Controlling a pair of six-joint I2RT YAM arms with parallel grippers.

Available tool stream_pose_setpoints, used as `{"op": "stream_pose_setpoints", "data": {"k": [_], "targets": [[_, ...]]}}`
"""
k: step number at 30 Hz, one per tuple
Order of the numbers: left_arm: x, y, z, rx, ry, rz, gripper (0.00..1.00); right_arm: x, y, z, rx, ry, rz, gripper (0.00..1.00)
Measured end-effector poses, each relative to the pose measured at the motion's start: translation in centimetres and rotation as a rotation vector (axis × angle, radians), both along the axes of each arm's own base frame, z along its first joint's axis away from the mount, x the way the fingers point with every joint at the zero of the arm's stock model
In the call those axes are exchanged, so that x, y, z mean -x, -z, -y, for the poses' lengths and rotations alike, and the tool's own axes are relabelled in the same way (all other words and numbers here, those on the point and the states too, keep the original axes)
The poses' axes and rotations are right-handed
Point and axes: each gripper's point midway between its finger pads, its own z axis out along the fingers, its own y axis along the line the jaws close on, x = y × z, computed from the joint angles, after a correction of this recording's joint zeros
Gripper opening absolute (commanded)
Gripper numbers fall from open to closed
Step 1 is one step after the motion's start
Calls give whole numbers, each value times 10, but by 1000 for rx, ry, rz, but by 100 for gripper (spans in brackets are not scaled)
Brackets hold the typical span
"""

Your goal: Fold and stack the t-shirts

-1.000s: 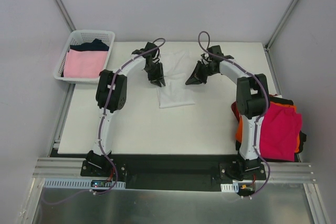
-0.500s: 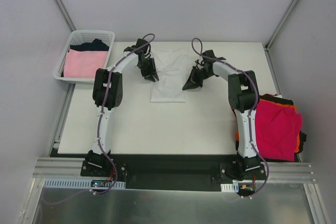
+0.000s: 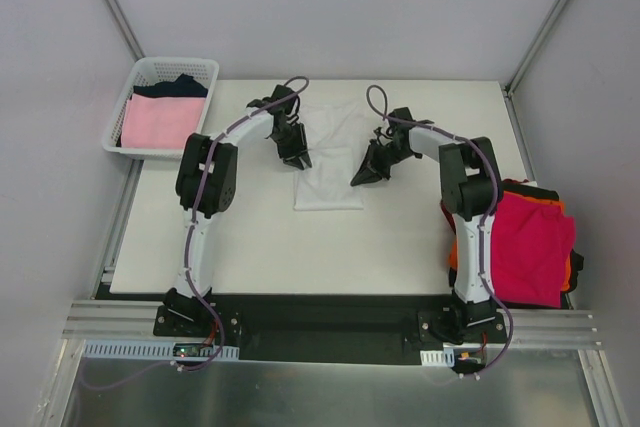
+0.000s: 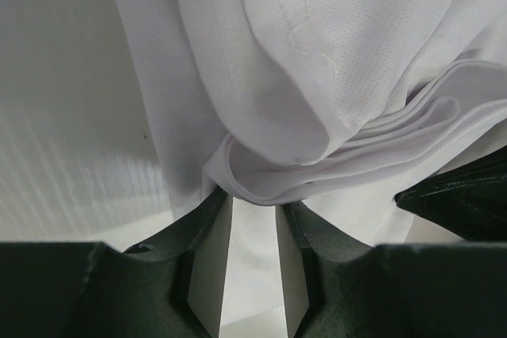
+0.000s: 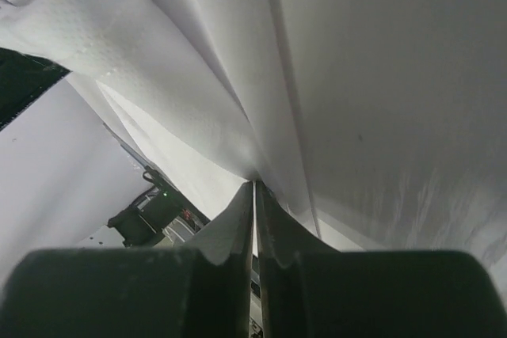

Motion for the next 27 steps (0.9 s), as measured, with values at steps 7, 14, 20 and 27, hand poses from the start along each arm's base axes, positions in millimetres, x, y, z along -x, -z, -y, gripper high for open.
{"op": "stream_pose_setpoints", "data": {"k": [7,14,20,27], "targets": [[33,3,0,0,8,-24,27,41,2,1,34,-38,-21,5],[76,5,-5,-12,20,-59,27,91,3,-5,70,-109,-36,4],[108,6,-6,-18,44,-78,27,129,4,-11,102,-171,-51,3],[144,8,-8,-25,68,-100,27,157,5,-7,134,-202,-61,3]]}}
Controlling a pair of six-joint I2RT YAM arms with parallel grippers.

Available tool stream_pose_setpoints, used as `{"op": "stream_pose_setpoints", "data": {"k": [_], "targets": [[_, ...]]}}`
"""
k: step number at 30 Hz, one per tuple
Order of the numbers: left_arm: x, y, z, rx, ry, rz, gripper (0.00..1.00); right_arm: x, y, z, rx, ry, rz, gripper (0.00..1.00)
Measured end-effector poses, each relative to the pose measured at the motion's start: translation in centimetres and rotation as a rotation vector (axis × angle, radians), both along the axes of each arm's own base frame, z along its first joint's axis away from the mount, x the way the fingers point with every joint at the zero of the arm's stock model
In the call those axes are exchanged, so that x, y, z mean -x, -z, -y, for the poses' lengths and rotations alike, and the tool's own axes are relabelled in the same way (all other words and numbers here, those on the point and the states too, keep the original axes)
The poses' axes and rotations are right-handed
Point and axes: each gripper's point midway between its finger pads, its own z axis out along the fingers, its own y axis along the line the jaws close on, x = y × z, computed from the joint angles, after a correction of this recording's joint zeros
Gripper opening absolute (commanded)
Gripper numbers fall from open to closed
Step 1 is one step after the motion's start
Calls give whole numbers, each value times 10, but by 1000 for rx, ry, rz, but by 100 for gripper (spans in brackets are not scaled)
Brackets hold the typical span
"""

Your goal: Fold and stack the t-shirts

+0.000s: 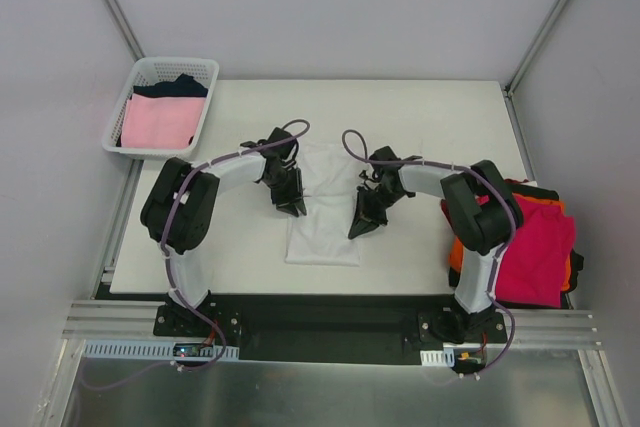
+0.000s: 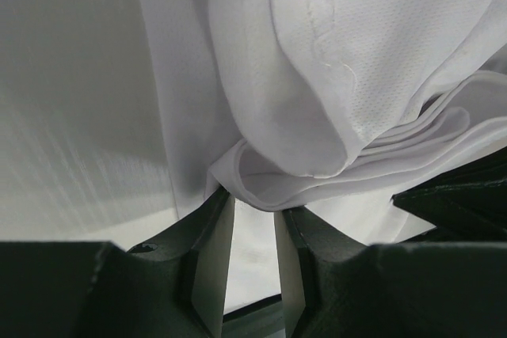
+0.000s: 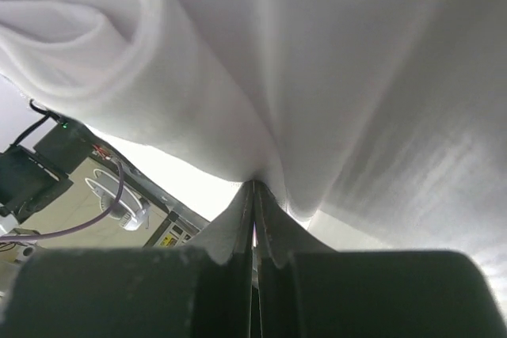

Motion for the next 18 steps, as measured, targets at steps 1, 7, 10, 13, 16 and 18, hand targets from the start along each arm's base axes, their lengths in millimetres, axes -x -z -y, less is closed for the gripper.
{"op": "stream_pose_setpoints", "data": {"k": [1,7,10,13,16,18], "targets": [[6,0,-1,-1,5,-3,27,2,0,2,4,1,0,3],[30,2,-9,-6,9,-26,27,12,0,9,25,10,3,3],[36,2,-12,-7,6,-36,27,17,0,13,31,12,1,3],[37,3,-12,-5,0,-40,27,22,0,14,36,9,3,3],[37,3,-11,-3,-3,-42,28,24,0,14,39,5,4,3],[37,3,-11,-1,-3,-42,28,24,0,14,39,3,4,3]]}}
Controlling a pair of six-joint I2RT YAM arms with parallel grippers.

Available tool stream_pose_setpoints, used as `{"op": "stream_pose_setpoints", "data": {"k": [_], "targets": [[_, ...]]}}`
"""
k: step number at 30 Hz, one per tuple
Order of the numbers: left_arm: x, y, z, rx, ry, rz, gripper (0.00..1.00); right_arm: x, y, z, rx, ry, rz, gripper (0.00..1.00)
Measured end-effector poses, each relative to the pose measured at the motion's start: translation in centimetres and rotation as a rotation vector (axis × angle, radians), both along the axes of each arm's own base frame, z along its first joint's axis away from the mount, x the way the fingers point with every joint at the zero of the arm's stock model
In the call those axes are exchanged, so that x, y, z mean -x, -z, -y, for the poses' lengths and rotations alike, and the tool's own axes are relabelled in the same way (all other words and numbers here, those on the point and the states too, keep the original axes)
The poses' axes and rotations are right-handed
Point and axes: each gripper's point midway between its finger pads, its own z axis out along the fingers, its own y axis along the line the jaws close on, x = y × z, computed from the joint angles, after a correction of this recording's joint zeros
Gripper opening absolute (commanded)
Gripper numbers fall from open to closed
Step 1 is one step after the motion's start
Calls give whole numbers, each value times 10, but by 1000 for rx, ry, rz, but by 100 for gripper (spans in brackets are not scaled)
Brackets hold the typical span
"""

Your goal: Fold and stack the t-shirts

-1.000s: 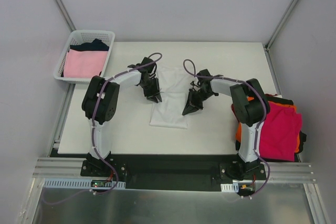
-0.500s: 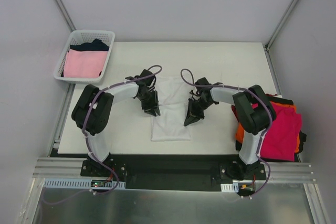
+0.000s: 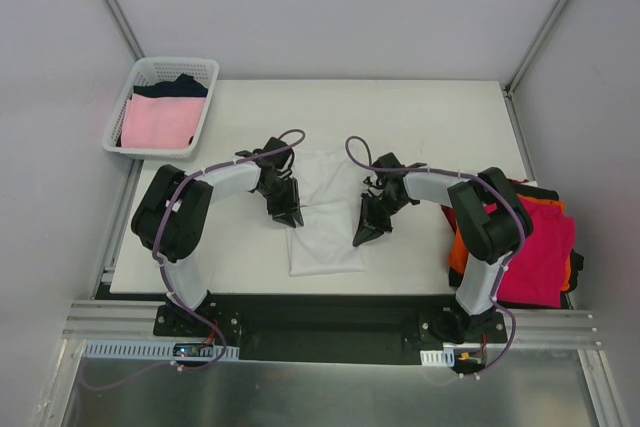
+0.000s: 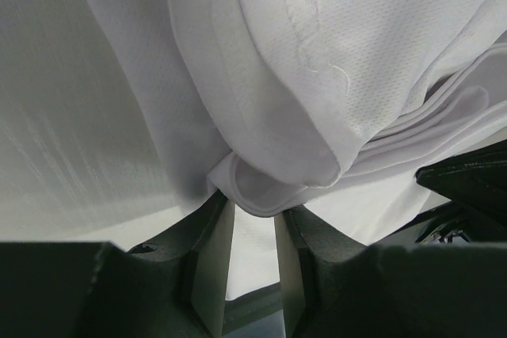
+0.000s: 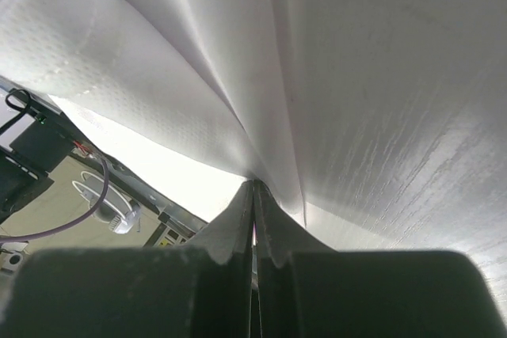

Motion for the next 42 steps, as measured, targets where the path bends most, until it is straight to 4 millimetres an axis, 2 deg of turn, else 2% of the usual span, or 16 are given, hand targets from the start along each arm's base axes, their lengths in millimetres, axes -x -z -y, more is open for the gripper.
{"op": "stream_pose_setpoints", "data": {"k": [2,5,7,8,9,10,11,13,16,21,25,28,32,36,42], "targets": [[0,0,0,2,1,-1,28,0,0,0,2,0,1,3],[0,-1,1,5,0,-3,39,0,0,0,7,-3,7,6],[0,-2,2,11,-2,-3,64,1,-1,0,10,-4,10,10],[-1,-3,3,16,-4,-2,76,1,-1,0,13,-3,10,16],[-2,-6,5,21,1,5,93,1,-3,0,16,-3,10,21],[-4,-10,7,26,0,12,99,0,-4,0,17,-2,12,26],[-7,-15,10,31,1,26,99,0,-7,1,18,-3,15,34],[-13,-23,10,17,2,56,99,-4,-15,-1,19,-4,26,39],[-26,-41,12,6,-4,97,99,-19,-32,-9,-4,-3,74,40],[-60,-82,22,18,-13,210,99,-55,-66,-24,-65,10,181,40],[-80,-103,20,16,-25,282,99,-85,-79,-17,-84,49,238,41],[-88,-99,2,-6,-62,266,99,-112,-76,-1,-78,96,254,42],[-106,-81,-32,-50,-131,231,99,-143,-58,19,-57,149,242,63],[-125,-58,-60,-82,-180,188,99,-156,-44,26,-59,166,223,64],[-164,-29,-76,-68,-212,161,99,-184,-32,28,-102,222,211,64]]}}
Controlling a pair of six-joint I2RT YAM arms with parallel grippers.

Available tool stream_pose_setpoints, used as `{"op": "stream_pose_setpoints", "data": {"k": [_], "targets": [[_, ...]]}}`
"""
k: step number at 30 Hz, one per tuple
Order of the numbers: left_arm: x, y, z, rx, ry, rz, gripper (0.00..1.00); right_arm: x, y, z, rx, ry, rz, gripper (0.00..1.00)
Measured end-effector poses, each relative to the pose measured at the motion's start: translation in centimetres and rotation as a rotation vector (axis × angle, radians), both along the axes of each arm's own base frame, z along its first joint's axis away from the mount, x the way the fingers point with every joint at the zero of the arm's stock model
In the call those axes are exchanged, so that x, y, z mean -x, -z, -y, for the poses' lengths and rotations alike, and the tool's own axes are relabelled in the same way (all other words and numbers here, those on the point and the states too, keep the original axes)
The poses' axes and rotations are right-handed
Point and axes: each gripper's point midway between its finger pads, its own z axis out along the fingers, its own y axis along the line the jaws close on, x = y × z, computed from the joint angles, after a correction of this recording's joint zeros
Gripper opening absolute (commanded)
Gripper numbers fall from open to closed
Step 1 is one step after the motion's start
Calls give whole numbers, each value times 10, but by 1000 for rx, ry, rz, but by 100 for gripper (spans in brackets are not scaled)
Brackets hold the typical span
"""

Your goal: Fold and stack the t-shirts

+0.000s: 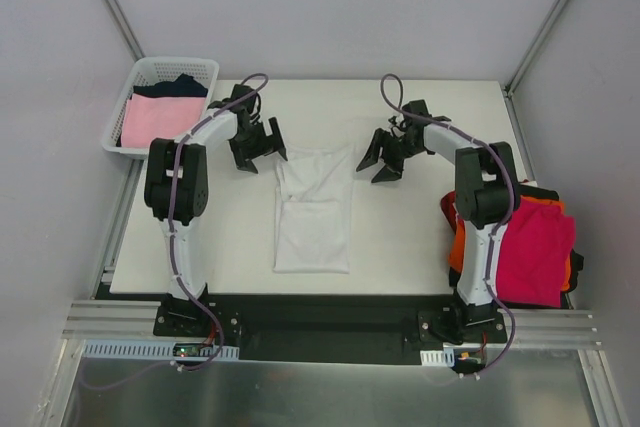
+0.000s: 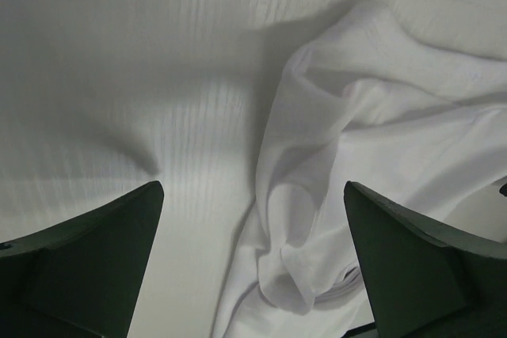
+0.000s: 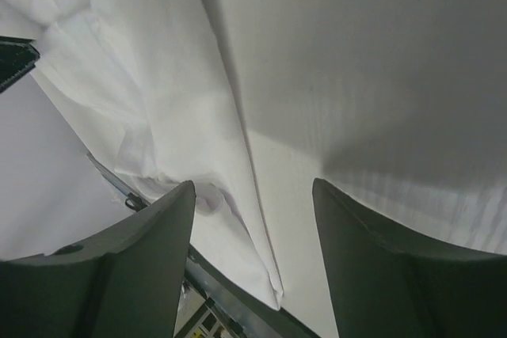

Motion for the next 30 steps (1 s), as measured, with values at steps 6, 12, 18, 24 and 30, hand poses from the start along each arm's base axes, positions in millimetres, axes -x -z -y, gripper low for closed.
{"op": "stream_pose_setpoints", "data": {"k": [6,12,18,24,30], "targets": [[-33,9,10,34,25,29,99,-36,10,5,-39,56,-5,64],[-57,8,21,76,41,64,99,-72,9,-1,-104,95,29,63],[-70,6,28,110,47,83,95,-89,9,-13,-188,128,29,62],[-72,6,29,118,29,82,78,-96,8,-24,-240,143,24,61],[-69,11,32,141,11,68,72,-96,9,-38,-264,138,23,57]]}}
